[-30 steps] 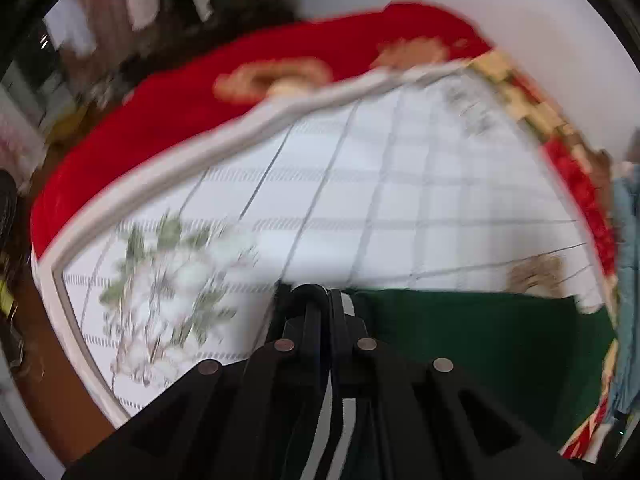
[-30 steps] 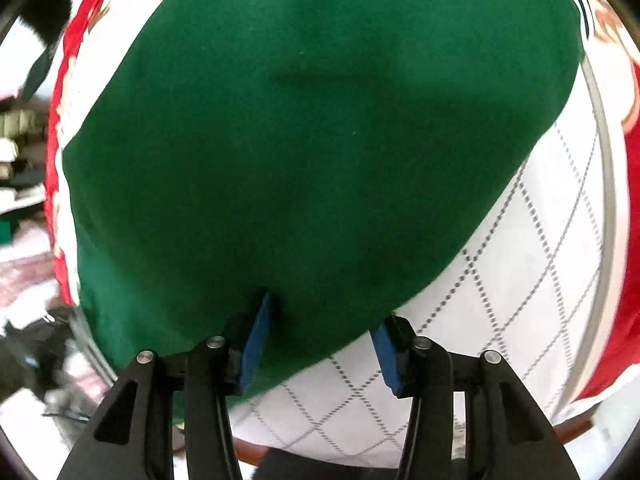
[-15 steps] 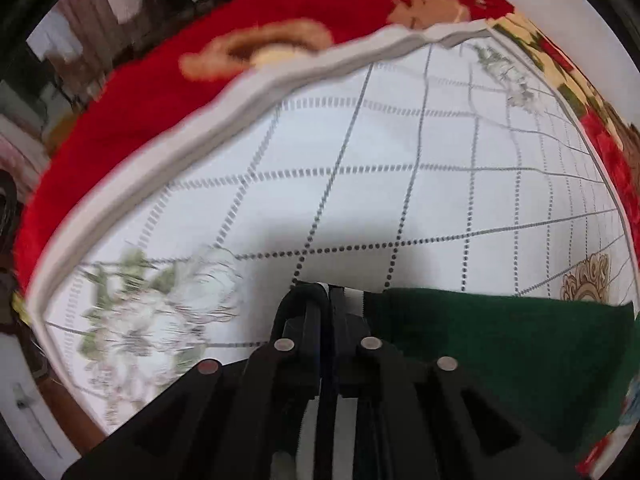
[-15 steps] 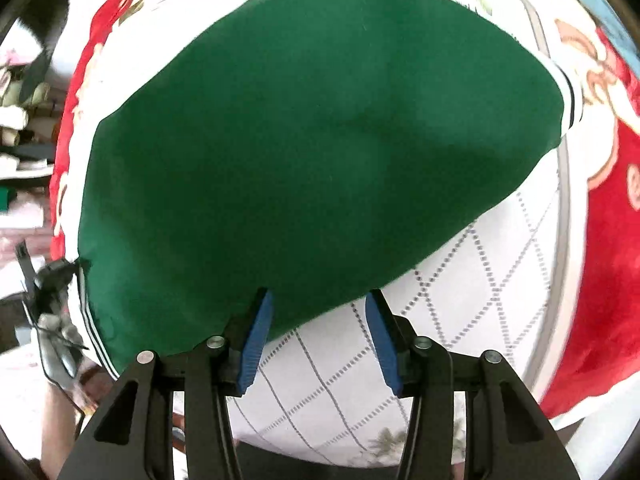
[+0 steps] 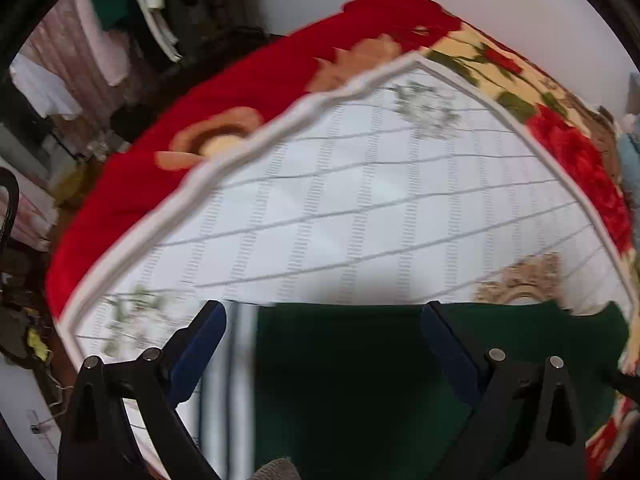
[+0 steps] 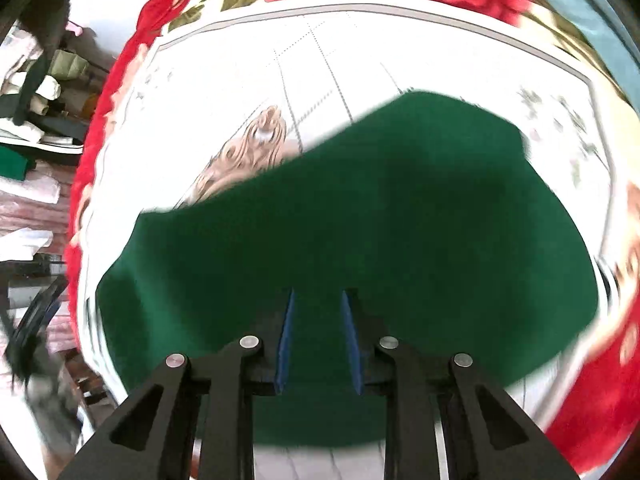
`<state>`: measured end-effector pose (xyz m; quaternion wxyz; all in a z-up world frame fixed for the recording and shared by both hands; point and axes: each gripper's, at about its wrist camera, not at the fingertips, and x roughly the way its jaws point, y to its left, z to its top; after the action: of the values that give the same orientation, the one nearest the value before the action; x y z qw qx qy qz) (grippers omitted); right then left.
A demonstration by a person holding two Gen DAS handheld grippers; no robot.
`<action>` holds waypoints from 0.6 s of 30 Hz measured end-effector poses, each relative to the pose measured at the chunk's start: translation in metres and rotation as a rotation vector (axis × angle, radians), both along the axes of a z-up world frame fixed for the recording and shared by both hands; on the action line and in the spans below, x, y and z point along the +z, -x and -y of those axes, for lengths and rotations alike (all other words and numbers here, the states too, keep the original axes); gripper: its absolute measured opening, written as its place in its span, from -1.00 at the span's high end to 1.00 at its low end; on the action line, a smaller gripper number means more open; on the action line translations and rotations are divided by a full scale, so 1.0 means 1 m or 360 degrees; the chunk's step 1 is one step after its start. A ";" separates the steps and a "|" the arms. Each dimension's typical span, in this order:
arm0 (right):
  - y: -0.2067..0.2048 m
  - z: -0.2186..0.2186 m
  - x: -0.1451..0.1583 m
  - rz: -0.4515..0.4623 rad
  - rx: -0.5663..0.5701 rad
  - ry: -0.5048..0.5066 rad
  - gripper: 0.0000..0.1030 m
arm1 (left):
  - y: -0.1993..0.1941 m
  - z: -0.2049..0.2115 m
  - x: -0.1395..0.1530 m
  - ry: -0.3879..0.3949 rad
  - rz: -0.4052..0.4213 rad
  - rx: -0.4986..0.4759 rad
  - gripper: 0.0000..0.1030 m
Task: Fold large clothes
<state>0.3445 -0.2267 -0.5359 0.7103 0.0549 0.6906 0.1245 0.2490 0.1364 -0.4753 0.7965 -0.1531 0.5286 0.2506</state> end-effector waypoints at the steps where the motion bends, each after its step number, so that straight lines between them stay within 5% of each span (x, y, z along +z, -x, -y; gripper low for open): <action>1: -0.012 -0.002 -0.014 0.0020 0.0018 0.0067 0.54 | -0.007 0.010 -0.003 0.0037 0.0006 -0.0018 -0.94; 4: -0.049 0.018 -0.059 0.0022 -0.0111 0.0373 0.83 | -0.028 0.042 -0.013 0.0087 -0.0004 -0.0093 -0.94; 6: -0.065 0.049 -0.088 -0.0112 -0.0349 0.0289 0.84 | -0.041 0.066 -0.020 0.0165 -0.0006 -0.0149 -0.94; 10: -0.071 0.049 -0.068 -0.0148 -0.0301 0.0257 0.82 | -0.074 0.112 -0.044 0.0224 -0.0046 -0.0263 -0.94; 14: -0.072 0.062 -0.026 0.0009 -0.0307 0.0159 0.77 | -0.111 0.120 -0.102 0.0180 -0.0248 -0.0265 -0.98; 16: -0.080 0.074 -0.027 0.0046 -0.0340 0.0173 0.77 | -0.120 0.110 -0.120 0.0239 -0.0266 -0.0216 -1.00; 18: -0.091 0.086 -0.050 0.0006 -0.0389 0.0125 0.78 | -0.132 0.109 -0.126 0.0169 -0.0273 -0.0255 -1.00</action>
<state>0.4357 -0.3127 -0.5857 0.7231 0.1106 0.6817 0.0098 0.3809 0.0277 -0.6011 0.7565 -0.1304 0.6178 0.1701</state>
